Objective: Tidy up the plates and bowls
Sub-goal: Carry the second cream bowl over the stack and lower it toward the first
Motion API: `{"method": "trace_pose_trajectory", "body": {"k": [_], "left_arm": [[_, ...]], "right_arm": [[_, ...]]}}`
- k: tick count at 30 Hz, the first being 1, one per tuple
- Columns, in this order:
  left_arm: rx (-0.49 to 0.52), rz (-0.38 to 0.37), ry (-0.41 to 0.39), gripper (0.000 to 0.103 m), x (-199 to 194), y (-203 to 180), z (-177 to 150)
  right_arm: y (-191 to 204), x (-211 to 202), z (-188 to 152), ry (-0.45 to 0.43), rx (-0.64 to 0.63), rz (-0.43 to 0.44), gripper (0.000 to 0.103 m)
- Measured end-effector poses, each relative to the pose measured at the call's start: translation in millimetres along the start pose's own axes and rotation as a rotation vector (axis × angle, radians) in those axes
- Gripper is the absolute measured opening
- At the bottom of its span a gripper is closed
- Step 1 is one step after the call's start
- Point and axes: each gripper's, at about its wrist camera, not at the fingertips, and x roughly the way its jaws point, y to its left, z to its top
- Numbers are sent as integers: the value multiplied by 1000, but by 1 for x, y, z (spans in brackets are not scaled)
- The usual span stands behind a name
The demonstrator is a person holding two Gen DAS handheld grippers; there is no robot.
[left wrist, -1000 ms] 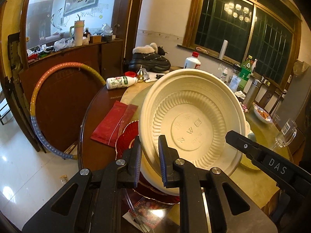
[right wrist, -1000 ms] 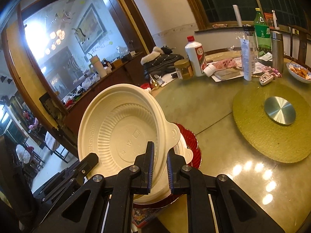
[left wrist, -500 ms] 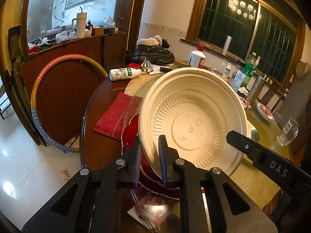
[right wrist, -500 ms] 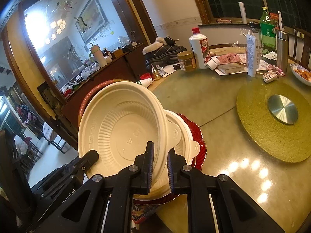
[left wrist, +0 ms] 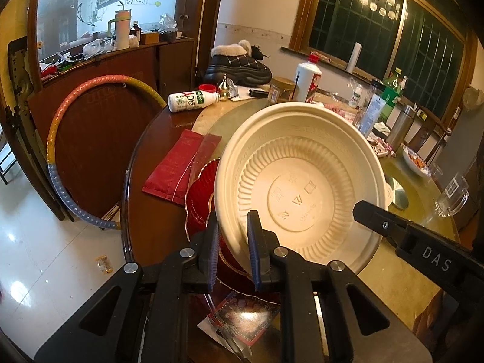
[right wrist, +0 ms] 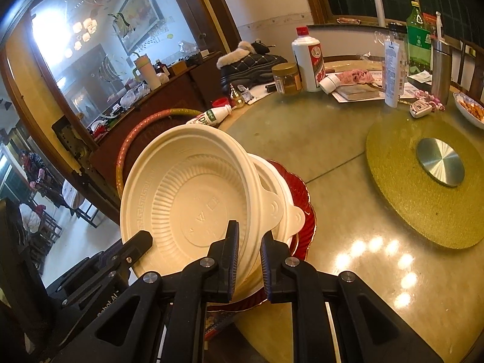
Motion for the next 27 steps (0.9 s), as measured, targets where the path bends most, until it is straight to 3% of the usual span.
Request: {"method": "trace_pose_trajectory", "body": {"k": [27], "left_arm": [[31, 27, 38, 17, 13, -8, 0]], "right_arm": [[-1, 6, 1, 14, 29, -31, 17]]}}
